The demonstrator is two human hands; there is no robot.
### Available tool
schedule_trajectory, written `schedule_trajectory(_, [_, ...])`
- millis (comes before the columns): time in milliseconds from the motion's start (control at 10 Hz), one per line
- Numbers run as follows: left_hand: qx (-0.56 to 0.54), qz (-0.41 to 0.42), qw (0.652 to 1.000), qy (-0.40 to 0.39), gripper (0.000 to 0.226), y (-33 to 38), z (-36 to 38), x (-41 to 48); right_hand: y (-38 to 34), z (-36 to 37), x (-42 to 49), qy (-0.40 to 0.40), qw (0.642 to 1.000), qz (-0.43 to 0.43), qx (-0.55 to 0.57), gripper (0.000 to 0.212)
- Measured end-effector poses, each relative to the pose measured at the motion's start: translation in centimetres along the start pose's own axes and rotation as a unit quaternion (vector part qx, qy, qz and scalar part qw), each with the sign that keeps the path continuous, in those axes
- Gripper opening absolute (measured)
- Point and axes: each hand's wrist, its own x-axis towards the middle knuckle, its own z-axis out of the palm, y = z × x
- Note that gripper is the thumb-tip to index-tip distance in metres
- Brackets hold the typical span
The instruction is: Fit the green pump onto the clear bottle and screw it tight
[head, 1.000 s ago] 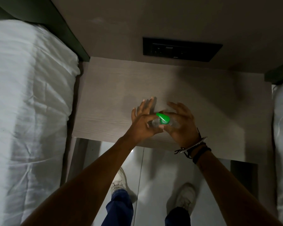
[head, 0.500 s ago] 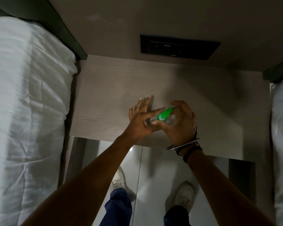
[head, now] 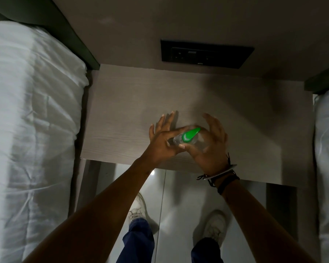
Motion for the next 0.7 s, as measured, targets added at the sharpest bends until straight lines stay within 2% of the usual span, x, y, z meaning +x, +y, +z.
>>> schedule_trajectory(100, [0.015, -0.006, 1.0, -0.007, 0.065, 0.2, 0.0, 0.0, -0.3, -1.7, 0.5, -0.005, 0.999, -0.042, -0.021, 0.068])
schedule_trajectory(200, [-0.001, -0.011, 1.0, -0.003, 0.063, 0.3, -0.1, 0.0, -1.1, -2.9, 1.3, 0.001, 0.989, -0.097, -0.116, 0.029])
schedule_trajectory(300, [-0.006, 0.002, 1.0, 0.006, 0.062, 0.1, -0.1, -0.1, -2.2, -2.4, 0.8, 0.021, 0.981, -0.075, -0.177, 0.027])
schedule_trajectory(500, [-0.001, -0.009, 1.0, 0.014, 0.054, -0.4, 0.5, -0.2, -4.7, -0.3, -0.6, 0.055, 0.978, 0.056, -0.191, 0.036])
schedule_trajectory(600, [0.019, -0.016, 1.0, 0.007, 0.058, 0.2, -0.1, 0.2, -4.9, -0.4, -0.3, 0.066, 0.973, 0.09, -0.2, 0.049])
schedule_trajectory(700, [0.022, -0.023, 0.999, -0.026, 0.079, 0.6, -0.9, -0.1, -5.0, -1.5, -1.4, 0.055, 0.962, 0.107, -0.243, 0.07])
